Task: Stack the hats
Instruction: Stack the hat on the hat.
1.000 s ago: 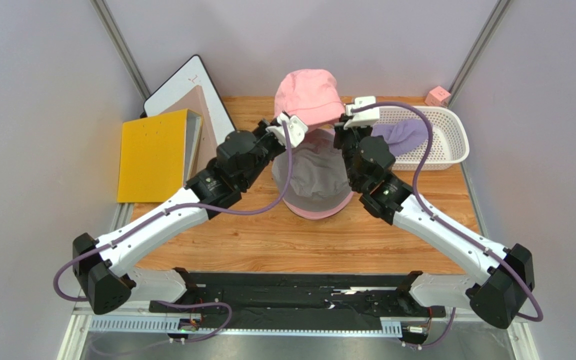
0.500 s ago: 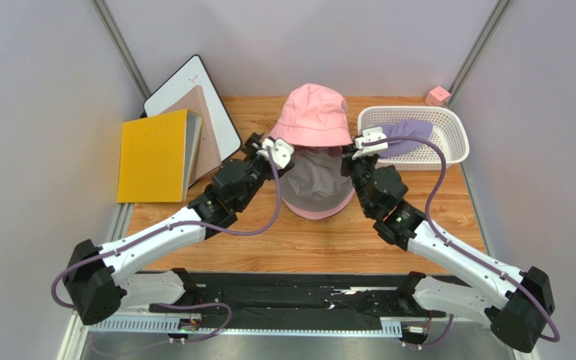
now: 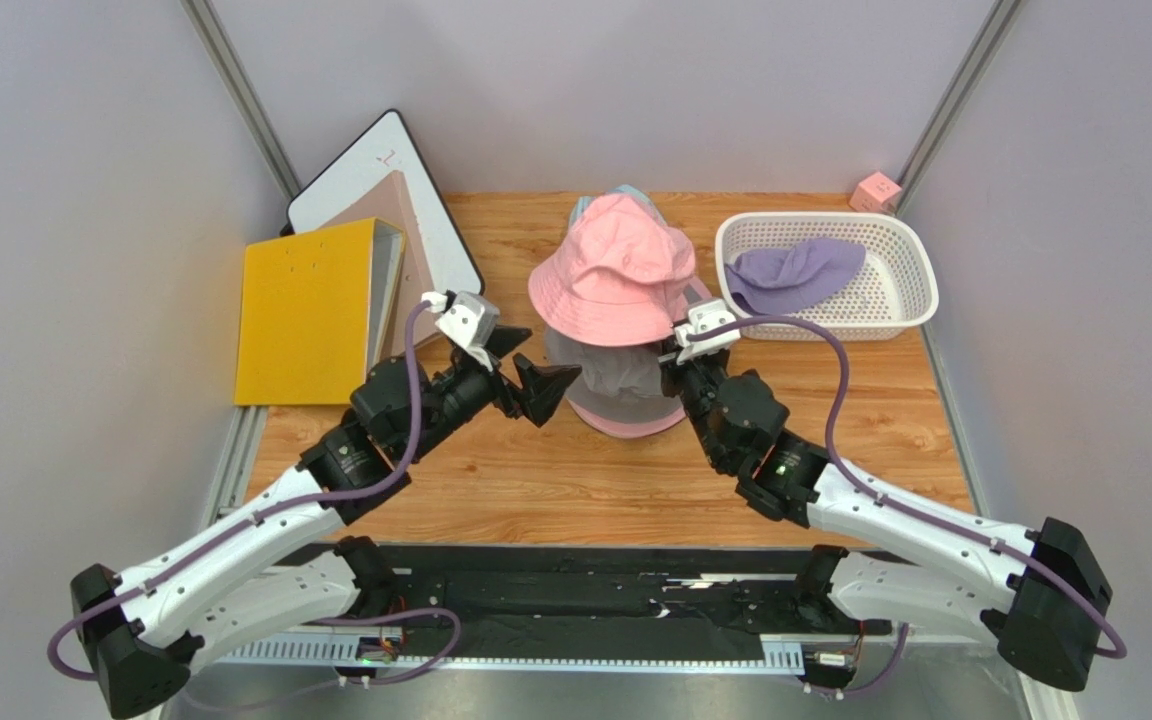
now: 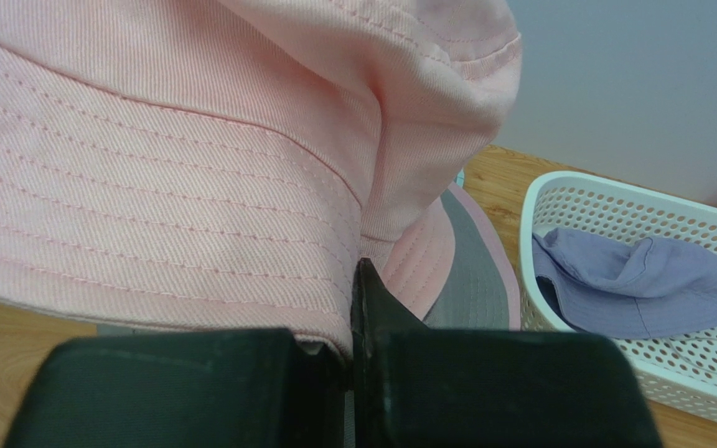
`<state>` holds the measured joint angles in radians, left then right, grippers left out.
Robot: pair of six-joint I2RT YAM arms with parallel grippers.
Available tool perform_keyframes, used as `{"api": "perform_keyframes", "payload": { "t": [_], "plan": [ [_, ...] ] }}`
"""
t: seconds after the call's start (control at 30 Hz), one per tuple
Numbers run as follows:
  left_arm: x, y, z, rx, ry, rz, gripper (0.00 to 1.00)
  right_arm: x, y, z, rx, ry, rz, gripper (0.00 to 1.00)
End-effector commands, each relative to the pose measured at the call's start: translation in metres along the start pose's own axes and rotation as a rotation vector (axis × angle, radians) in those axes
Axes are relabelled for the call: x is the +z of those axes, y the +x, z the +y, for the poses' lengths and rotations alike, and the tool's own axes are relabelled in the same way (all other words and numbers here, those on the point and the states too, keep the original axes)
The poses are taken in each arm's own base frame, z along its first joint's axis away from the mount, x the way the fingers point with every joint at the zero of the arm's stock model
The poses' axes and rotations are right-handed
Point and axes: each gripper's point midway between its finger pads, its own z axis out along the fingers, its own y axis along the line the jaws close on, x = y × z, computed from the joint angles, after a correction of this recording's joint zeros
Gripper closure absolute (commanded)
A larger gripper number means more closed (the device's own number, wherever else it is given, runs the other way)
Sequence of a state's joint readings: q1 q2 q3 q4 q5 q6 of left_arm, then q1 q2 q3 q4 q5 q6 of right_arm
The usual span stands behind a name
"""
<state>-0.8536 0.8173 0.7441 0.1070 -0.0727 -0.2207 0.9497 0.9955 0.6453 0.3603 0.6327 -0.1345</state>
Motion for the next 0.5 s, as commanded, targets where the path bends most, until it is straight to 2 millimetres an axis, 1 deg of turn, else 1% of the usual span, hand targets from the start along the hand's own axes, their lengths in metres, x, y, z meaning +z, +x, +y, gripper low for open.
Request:
{"api": "perform_keyframes", "payload": {
  "t": [0.0,0.03,0.07,0.1,0.13,0.17,0.2,0.23,0.27,0.33,0.37,0.4,0.43,0.47],
  "plan": [
    [0.004,0.016,-0.024,-0.366,0.038,0.090,0.02,-0.006,0.009,-0.005,0.010,0.046,-0.002,1.00],
    [0.005,0.020,-0.031,-0.436,0.062,0.105,0.02,-0.009,0.012,-0.006,0.013,0.044,0.000,1.00],
    [0.007,0.024,-0.035,-0.464,0.075,0.115,0.01,-0.011,0.013,-0.007,0.017,0.047,0.002,1.00],
    [0.009,0.016,-0.041,-0.490,0.114,0.083,0.01,-0.012,0.015,-0.008,0.022,0.050,0.006,1.00],
    [0.008,0.021,-0.050,-0.540,0.158,0.093,0.01,-0.013,0.015,-0.009,0.023,0.051,0.006,1.00],
    [0.008,0.020,-0.054,-0.567,0.185,0.082,0.01,-0.014,0.016,-0.010,0.023,0.056,0.009,1.00],
    [0.009,0.010,-0.059,-0.591,0.222,0.043,0.01,-0.015,0.016,-0.010,0.025,0.054,0.008,1.00],
    [0.009,0.014,-0.063,-0.625,0.236,0.057,0.01,-0.015,0.016,-0.011,0.026,0.056,0.009,1.00],
    [0.013,0.017,-0.063,-0.637,0.237,0.066,0.01,-0.016,0.016,-0.011,0.029,0.051,0.006,1.00],
    [0.017,0.017,-0.066,-0.662,0.250,0.068,0.00,-0.017,0.016,-0.010,0.034,0.048,0.006,1.00],
    [0.022,0.023,-0.067,-0.673,0.248,0.082,0.01,-0.017,0.017,-0.010,0.034,0.048,0.008,1.00],
    [0.024,0.020,-0.068,-0.692,0.256,0.069,0.01,-0.017,0.018,-0.010,0.034,0.048,0.008,1.00],
    [0.025,0.023,-0.067,-0.700,0.255,0.065,0.01,-0.018,0.019,-0.010,0.036,0.048,0.009,1.00],
    [0.027,0.015,-0.067,-0.706,0.266,0.028,0.00,-0.019,0.022,-0.009,0.037,0.043,0.014,1.00]
  ]
}}
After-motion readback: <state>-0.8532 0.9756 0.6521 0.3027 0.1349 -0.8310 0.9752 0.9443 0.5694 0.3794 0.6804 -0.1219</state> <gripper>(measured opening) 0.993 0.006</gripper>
